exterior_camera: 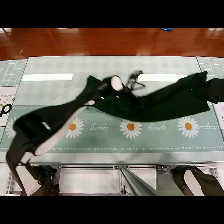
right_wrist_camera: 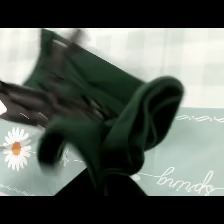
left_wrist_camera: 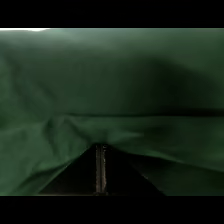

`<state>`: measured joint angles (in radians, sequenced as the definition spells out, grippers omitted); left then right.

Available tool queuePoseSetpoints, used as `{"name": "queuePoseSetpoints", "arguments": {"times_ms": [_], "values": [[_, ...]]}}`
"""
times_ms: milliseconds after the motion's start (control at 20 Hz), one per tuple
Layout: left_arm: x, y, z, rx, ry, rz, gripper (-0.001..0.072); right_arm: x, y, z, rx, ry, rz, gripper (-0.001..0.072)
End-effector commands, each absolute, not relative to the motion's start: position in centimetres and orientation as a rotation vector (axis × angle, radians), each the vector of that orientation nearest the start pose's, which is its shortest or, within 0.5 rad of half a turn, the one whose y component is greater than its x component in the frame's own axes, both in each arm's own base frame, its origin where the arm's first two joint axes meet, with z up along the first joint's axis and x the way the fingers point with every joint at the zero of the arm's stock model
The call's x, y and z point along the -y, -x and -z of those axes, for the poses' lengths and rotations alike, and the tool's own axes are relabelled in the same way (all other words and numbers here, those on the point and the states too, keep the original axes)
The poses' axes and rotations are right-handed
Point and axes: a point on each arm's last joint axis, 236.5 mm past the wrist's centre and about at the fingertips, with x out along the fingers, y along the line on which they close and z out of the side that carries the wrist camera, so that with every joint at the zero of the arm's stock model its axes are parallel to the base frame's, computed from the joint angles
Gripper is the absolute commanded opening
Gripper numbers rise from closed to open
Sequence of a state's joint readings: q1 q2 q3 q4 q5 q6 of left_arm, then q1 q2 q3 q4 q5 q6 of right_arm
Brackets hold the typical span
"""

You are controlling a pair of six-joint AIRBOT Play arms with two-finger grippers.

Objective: Fold the shirts.

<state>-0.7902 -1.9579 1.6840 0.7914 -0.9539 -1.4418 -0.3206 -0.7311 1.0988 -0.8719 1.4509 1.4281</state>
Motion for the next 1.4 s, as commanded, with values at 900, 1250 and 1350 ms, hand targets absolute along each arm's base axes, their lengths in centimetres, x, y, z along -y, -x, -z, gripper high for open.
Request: {"name": "queuePoseSetpoints", "arguments": {"times_ms": [900,1250,1350], "values": [[10.7,-36.6,-9.5,-0.929,0.483,0.48,0.0016,-33.1,-43.4,-7.6,-1.042,-0.688,-0.697,0.0022],[9.4,-33.6,-5.8,-0.988,0.533,0.427,0.0016,-41.5,-45.1,-0.7,-1.188,-0.74,-0.771,0.0124],[9.5,-33.2,-4.9,-1.002,0.531,0.428,0.0016,-41.9,-44.9,-0.2,-1.192,-0.741,-0.772,0.0414]]}}
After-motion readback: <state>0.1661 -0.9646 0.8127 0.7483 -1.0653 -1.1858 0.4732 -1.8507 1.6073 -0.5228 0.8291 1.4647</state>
